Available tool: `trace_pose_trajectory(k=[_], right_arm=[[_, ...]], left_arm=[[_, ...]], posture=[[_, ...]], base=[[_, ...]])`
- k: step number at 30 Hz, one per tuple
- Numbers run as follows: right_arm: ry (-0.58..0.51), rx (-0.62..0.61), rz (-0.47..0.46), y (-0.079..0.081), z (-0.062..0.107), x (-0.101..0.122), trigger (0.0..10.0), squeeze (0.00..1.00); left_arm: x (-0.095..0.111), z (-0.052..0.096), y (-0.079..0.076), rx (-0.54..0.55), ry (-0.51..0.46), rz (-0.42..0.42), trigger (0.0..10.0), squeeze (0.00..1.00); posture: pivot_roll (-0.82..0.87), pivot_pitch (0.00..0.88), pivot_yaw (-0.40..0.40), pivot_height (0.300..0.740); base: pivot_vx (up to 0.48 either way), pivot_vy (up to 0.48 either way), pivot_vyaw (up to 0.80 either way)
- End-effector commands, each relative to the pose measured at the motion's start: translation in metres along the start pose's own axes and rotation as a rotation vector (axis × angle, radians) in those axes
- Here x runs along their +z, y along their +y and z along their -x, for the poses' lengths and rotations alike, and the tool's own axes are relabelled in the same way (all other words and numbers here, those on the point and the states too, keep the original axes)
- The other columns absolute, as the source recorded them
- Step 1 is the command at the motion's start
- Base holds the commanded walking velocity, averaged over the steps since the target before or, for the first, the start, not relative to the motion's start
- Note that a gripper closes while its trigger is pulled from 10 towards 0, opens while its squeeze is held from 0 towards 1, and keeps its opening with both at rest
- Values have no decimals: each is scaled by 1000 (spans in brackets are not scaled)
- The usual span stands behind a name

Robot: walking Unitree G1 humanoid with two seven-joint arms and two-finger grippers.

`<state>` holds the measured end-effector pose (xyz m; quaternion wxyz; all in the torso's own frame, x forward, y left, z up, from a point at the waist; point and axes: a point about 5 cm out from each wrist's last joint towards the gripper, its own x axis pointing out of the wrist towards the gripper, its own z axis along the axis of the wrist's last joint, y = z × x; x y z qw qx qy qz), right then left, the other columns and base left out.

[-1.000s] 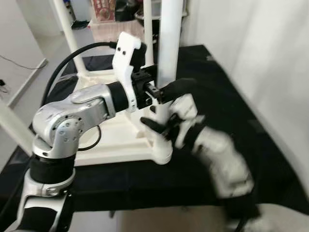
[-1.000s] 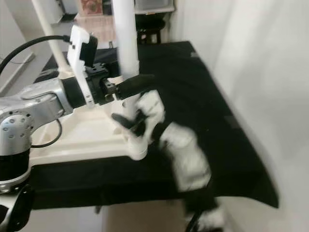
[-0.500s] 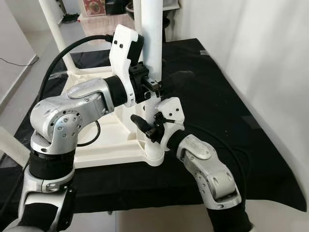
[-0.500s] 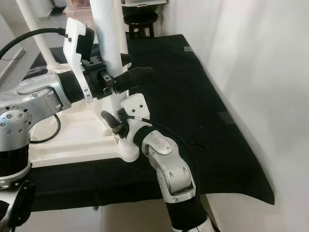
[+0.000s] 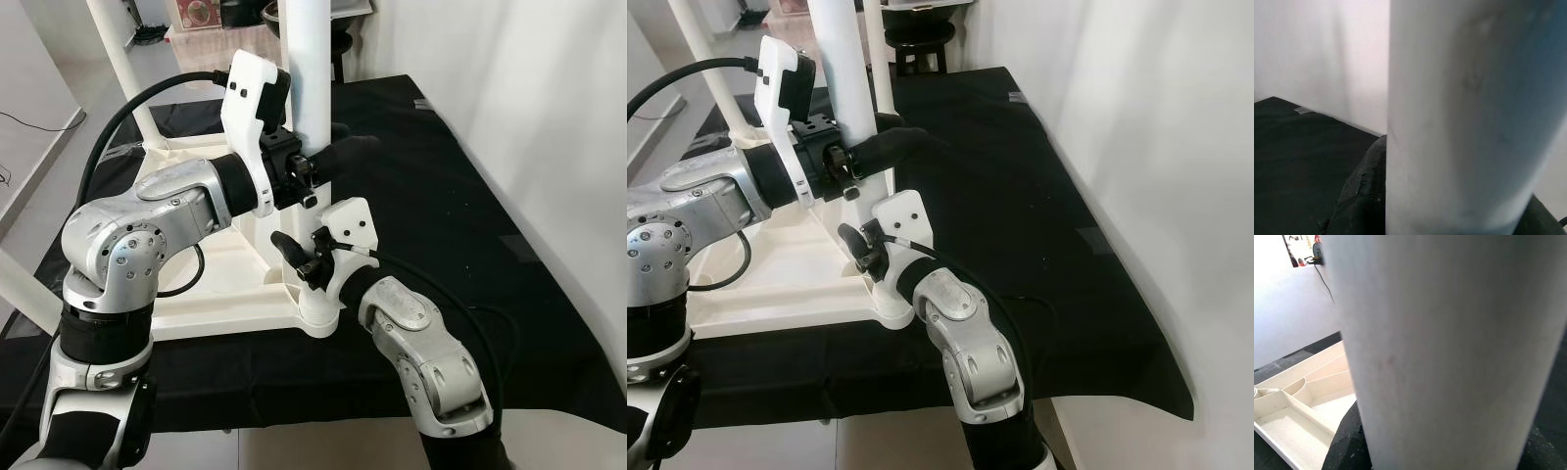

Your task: Building children table

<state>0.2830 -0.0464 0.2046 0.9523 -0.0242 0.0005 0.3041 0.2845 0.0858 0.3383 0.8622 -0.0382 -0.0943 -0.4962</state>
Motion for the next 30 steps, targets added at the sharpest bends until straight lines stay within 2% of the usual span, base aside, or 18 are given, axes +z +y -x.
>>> trace_pose_trajectory(k=[1,2,3,4,5,6,8,9,12,13,15,17,20,21,23,27,28,30], right_arm=[[196,-29,-88,-3,2,-35,0,0],[184,-22,-97,-4,1,-33,10000,0],[162,12,-105,-4,1,-30,10000,800],[162,12,-105,-4,1,-30,10000,800],[121,76,-115,-6,0,-25,10000,1000],[92,122,-120,-7,0,-21,10000,1000],[92,122,-120,-7,0,-21,10000,1000],[36,228,-66,-22,0,-13,10000,1000],[36,228,-66,-22,0,-13,10000,1000],[20,300,-6,-37,-3,-10,10000,0],[4,397,46,-57,-7,-4,10000,0],[-2,459,67,-62,-11,0,10000,0],[1,529,107,-62,-16,3,10000,0],[1,529,107,-62,-16,3,10000,0],[-6,637,86,-57,-20,8,10000,0],[-18,725,75,-55,-23,10,10000,0],[-19,763,64,-54,-24,10,6196,0],[-22,795,59,-53,-26,10,6196,0]], left_arm=[[0,2,-1,-12,15,2,0,0],[0,2,-1,-15,14,1,0,0],[1,2,-2,-19,13,2,0,0],[1,2,-2,-19,13,2,0,0],[1,1,-2,-22,12,3,0,0],[1,1,-3,-25,11,4,0,0],[1,1,-3,-25,11,4,0,0],[0,0,-4,-32,12,5,0,0],[0,0,-4,-32,12,5,0,0],[0,0,-5,-38,12,5,0,0],[1,-1,-6,-44,11,6,0,0],[1,-1,-7,-48,10,5,0,0],[1,-2,-8,-50,10,4,0,0],[1,-2,-8,-50,10,4,0,0],[1,-2,-8,-53,9,5,0,0],[2,-2,-9,-55,9,3,0,0],[2,-3,-9,-56,9,3,0,0],[2,-3,-9,-57,9,4,0,0]], posture=[[-37,107,68,740],[-37,107,69,740],[-37,107,68,740],[-37,107,68,740],[-37,108,73,740],[-37,108,73,740],[-37,108,73,740],[-34,105,75,740],[-34,105,75,740],[-33,105,76,740],[-29,104,77,740],[-27,102,77,740],[-26,103,79,740],[-26,103,79,740],[-25,107,78,740],[-25,113,73,740],[-29,113,72,740],[-29,113,72,740]], base=[[0,0,0],[0,0,0],[0,0,0],[0,0,0],[0,0,0],[0,0,0],[0,0,0],[0,0,0],[0,0,0],[0,0,0],[0,0,0],[0,0,0],[0,0,0],[0,0,0],[0,0,0],[0,0,0],[0,0,0],[0,0,0]])
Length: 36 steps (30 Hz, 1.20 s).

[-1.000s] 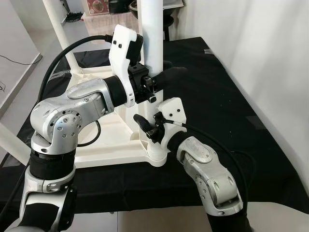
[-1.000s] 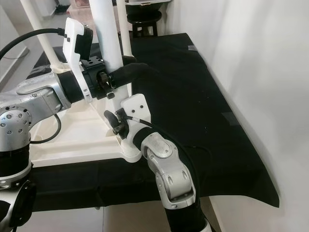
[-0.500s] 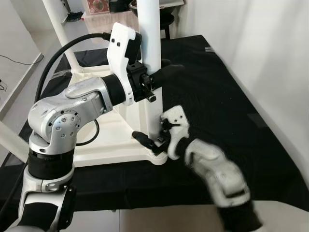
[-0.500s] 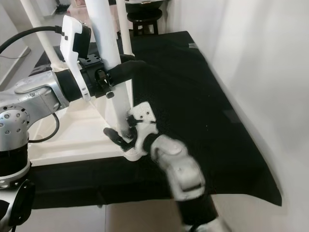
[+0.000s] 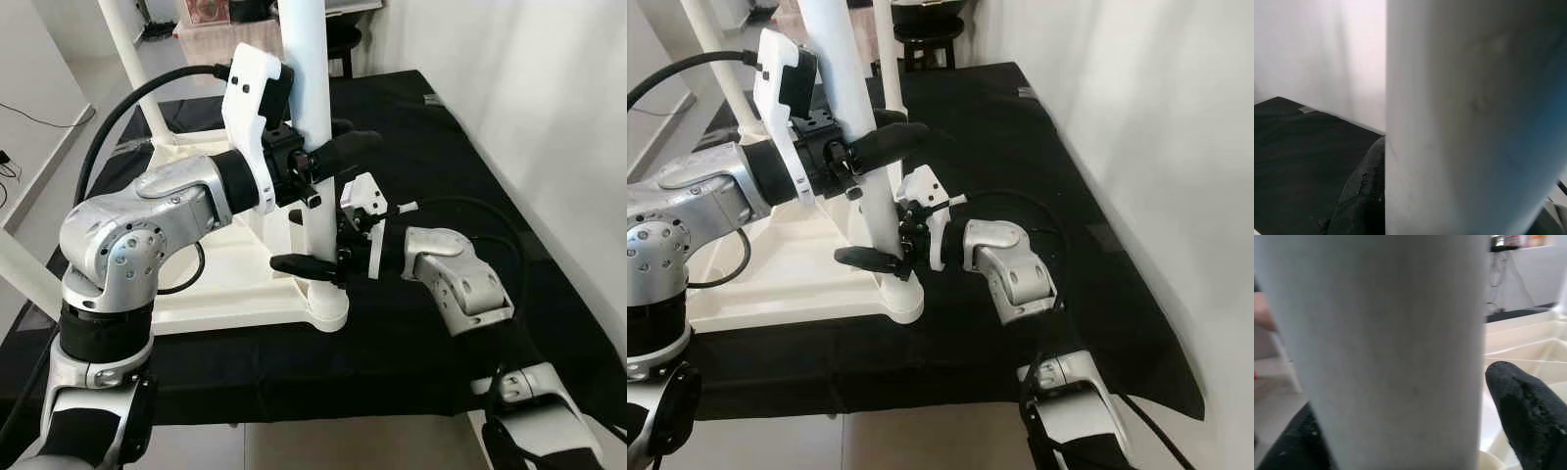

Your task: Building children table

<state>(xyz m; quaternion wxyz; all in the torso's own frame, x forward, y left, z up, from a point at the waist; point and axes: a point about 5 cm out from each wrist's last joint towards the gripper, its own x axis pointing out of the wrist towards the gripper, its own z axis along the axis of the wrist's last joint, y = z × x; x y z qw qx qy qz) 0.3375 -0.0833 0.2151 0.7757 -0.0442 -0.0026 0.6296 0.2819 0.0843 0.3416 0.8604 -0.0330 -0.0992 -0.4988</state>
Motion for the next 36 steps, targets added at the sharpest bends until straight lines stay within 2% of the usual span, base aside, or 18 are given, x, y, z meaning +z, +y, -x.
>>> trace_pose_trajectory(k=[1,8,15,16,17,18,19,20,21,26,27,28,30,31,32,33,35,36], right_arm=[[-15,75,11,4,-9,2,0,0],[-50,155,16,1,-12,5,0,0],[-57,139,22,-2,-11,4,0,0],[-61,124,25,-2,-10,3,0,0],[-61,124,25,-2,-10,3,0,0],[-63,111,28,-2,-10,3,0,0],[-66,101,33,-2,-10,2,0,0],[-66,101,33,-2,-10,2,0,0],[-64,78,36,-3,-10,1,0,0],[-72,23,20,-4,-11,-1,0,0],[-36,-52,13,-3,-14,-5,0,0],[9,-159,-19,-2,-17,-12,0,0],[9,-159,-19,-2,-17,-12,0,0],[45,-365,-88,2,-24,-25,0,0],[99,-555,-151,25,-29,-45,0,0],[99,-555,-151,25,-29,-45,0,0],[147,-789,-197,51,-29,-58,0,0],[147,-789,-197,51,-29,-58,0,0]], left_arm=[[-1,-2,-6,-50,12,17,0,0],[0,-2,-7,-57,15,10,0,0],[1,-3,-8,-64,16,1,0,0],[0,-3,-8,-67,16,6,0,365],[0,-3,-8,-67,16,6,0,365],[0,-3,-9,-74,19,7,0,1000],[0,-2,-10,-79,21,7,4039,1000],[0,-2,-10,-79,21,7,4039,1000],[-1,-3,-10,-73,19,14,10000,1000],[-1,-4,-8,-52,14,33,10000,1000],[1,-4,-5,-37,6,47,10000,0],[2,-4,-3,-24,3,52,10000,0],[2,-4,-3,-24,3,52,10000,0],[2,-4,-1,-9,3,53,10000,0],[2,-2,2,8,7,51,10000,0],[2,-2,2,8,7,51,10000,0],[1,1,5,26,10,51,10000,0],[1,1,5,26,10,51,10000,0]], posture=[[-31,116,72,740],[-30,121,76,740],[-37,122,79,740],[-38,123,81,740],[-38,123,81,740],[-39,123,80,740],[-41,123,80,740],[-41,123,80,740],[-43,123,81,740],[-46,123,79,740],[-44,125,69,740],[-44,125,69,740],[-44,125,69,740],[-37,122,51,740],[-16,138,49,740],[-16,138,49,740],[-34,119,62,740],[-34,119,62,740]], base=[[0,0,0],[0,0,0],[0,0,0],[0,0,0],[0,0,0],[0,0,0],[0,0,0],[0,0,0],[0,0,0],[0,0,0],[0,0,0],[0,0,0],[0,0,0],[0,0,0],[0,0,0],[0,0,0],[0,0,0],[0,0,0]])
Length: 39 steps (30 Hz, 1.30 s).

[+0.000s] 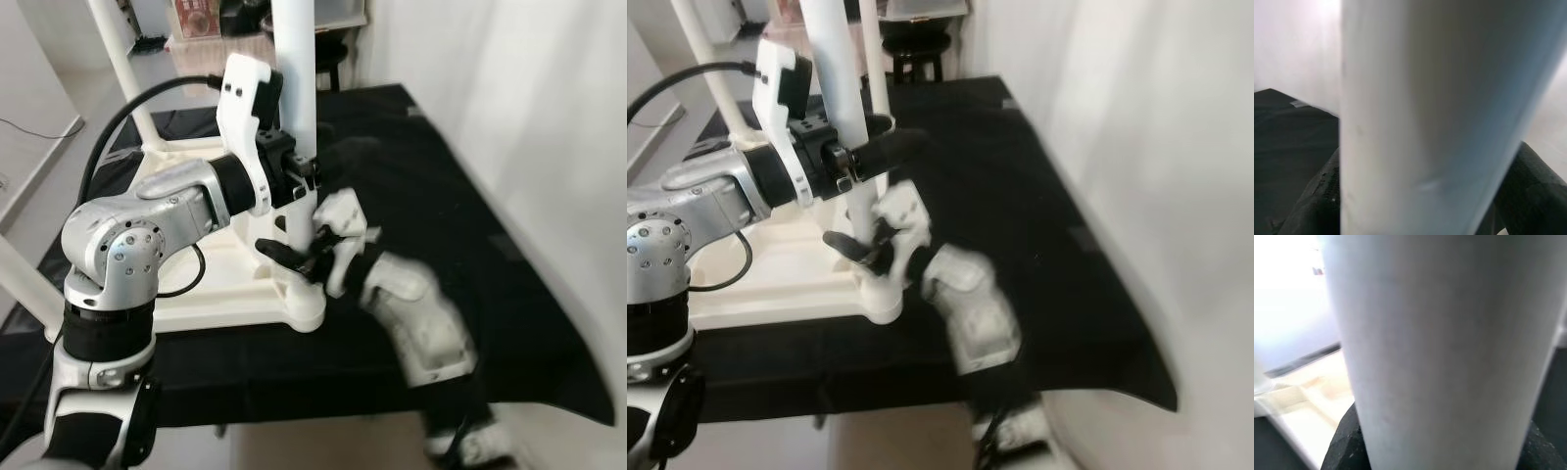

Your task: Building children table

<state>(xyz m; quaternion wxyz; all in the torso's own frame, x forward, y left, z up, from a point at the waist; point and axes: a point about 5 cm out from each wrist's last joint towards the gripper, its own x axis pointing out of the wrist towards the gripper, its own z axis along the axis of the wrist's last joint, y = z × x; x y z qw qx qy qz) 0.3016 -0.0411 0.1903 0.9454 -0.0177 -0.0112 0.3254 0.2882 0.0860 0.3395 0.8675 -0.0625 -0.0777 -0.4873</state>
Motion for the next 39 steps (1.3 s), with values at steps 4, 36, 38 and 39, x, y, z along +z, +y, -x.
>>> trace_pose_trajectory(k=[4,36,38,39], right_arm=[[181,-149,-71,-3,2,-36,0,0],[16,258,55,-53,-3,21,10000,1000],[12,360,106,-62,0,26,10000,1000],[12,360,106,-62,0,26,10000,1000]], left_arm=[[3,2,-2,-9,2,-17,10000,0],[6,5,-2,0,14,-61,0,0],[6,5,-3,-3,16,-63,0,0],[6,5,-3,-3,16,-63,0,0]], posture=[[-25,115,52,740],[-6,94,48,740],[-2,96,46,740],[-2,96,46,740]], base=[[0,0,0],[0,0,0],[0,0,0],[0,0,0]])
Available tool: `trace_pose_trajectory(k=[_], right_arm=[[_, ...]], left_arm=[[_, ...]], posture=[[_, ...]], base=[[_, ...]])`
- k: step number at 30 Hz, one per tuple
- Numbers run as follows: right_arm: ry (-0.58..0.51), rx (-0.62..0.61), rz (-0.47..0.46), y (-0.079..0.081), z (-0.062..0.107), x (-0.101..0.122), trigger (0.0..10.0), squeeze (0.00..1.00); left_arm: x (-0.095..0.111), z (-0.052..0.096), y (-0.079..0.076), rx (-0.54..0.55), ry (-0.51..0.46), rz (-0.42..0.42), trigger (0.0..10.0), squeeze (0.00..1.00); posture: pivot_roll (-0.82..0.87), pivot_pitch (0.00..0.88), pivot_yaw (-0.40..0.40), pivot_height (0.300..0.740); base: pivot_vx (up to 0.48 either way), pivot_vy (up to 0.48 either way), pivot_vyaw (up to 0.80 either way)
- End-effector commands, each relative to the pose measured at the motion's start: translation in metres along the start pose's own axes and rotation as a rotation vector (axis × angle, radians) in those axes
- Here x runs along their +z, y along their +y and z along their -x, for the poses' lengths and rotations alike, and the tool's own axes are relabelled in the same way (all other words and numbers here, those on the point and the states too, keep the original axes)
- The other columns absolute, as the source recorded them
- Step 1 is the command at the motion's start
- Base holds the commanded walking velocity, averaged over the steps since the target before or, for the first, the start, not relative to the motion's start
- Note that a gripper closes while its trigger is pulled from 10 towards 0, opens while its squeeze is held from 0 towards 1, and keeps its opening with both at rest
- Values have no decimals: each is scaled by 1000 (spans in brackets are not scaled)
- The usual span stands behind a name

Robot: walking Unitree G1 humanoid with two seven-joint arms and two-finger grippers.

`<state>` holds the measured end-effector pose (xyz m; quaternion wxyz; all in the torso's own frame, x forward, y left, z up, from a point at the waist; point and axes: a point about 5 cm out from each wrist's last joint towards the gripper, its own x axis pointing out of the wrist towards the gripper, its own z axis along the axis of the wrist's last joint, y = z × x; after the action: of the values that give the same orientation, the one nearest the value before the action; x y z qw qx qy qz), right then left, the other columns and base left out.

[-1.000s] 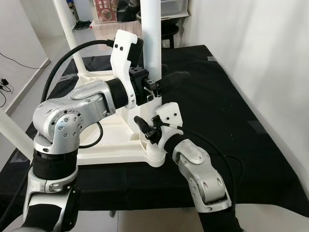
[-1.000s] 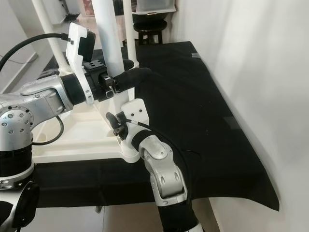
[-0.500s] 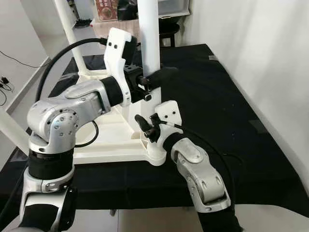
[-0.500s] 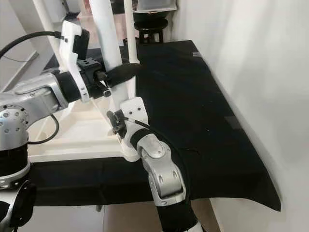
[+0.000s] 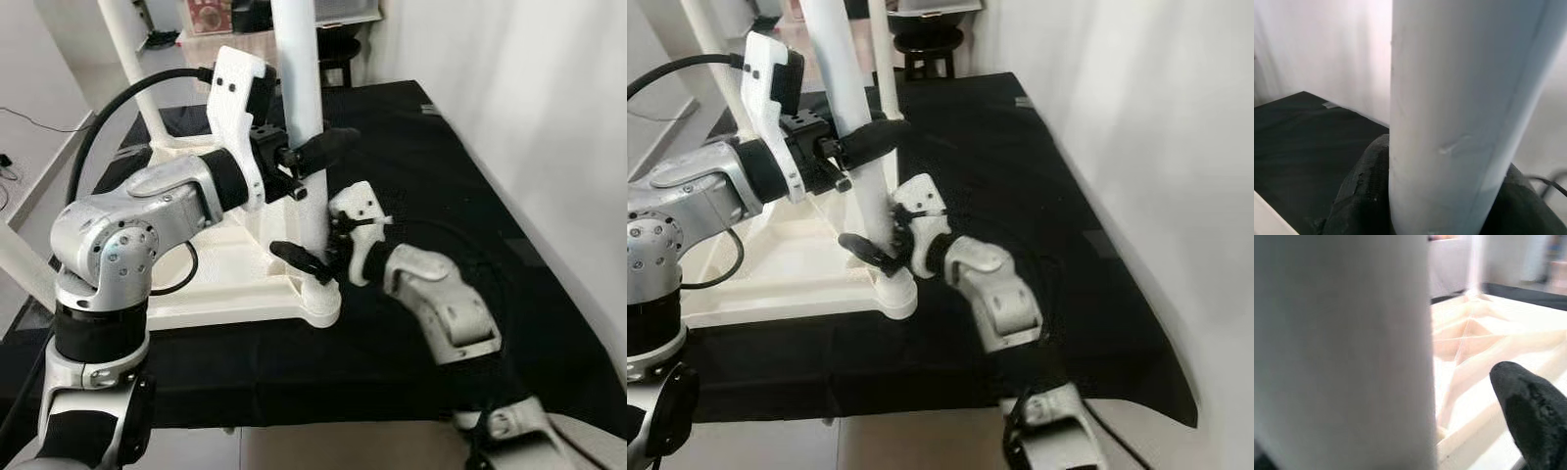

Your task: Building children table

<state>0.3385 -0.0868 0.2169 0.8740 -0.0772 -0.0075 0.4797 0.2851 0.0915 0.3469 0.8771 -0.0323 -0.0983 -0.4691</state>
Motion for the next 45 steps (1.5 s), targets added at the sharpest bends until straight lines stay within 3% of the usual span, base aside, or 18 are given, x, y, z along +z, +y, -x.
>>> trace_pose_trajectory(k=[1,2,3,7,8,9,10,11,22,23,31,36,37,45], right_arm=[[-36,77,2,-6,5,4,10000,278],[-36,77,2,-6,5,4,10000,278],[-50,143,-7,-8,6,6,10000,0],[-84,236,-3,-16,2,10,10000,0],[-91,250,-8,-17,1,11,4471,0],[-91,250,-8,-17,1,11,4471,0],[-99,277,-10,-18,-1,12,3137,0],[-99,314,-6,-16,-3,12,0,0],[-88,438,4,-13,-7,7,0,0],[-90,428,6,-14,-8,7,0,0],[-93,422,6,-16,-8,5,0,0],[-93,366,-4,-19,-8,0,0,0],[-87,330,-12,-20,-8,-2,0,0],[-82,231,-20,-23,-1,-9,0,0]], left_arm=[[-2,0,-3,-39,24,12,0,0],[-2,0,-3,-39,24,12,0,0],[-2,0,-4,-41,25,11,0,0],[-1,-1,-8,-49,25,6,0,0],[0,-1,-8,-50,25,6,0,0],[0,-1,-8,-50,25,6,0,0],[0,-1,-8,-50,25,4,0,0],[0,-1,-8,-50,26,4,0,0],[-4,-2,-8,-41,55,-12,0,0],[-5,-2,-7,-30,62,-37,10000,1000],[-3,-1,-8,-30,46,-36,10000,1000],[7,4,5,63,13,-55,10000,1000],[12,11,9,88,1,-61,10000,0],[22,39,-1,20,-13,-49,10000,0]], posture=[[-1,93,48,740],[-1,93,48,740],[3,94,48,740],[11,92,49,740],[11,92,49,740],[11,92,49,740],[15,95,51,740],[19,96,52,740],[19,101,53,740],[12,102,57,740],[10,101,56,740],[8,101,54,740],[8,102,52,740],[6,108,41,740]], base=[[0,0,0],[0,0,0],[0,0,0],[0,0,0],[0,0,0],[0,0,0],[0,0,0],[0,0,0],[0,0,0],[0,0,0],[0,0,0],[0,0,0],[0,0,0],[0,0,0]])
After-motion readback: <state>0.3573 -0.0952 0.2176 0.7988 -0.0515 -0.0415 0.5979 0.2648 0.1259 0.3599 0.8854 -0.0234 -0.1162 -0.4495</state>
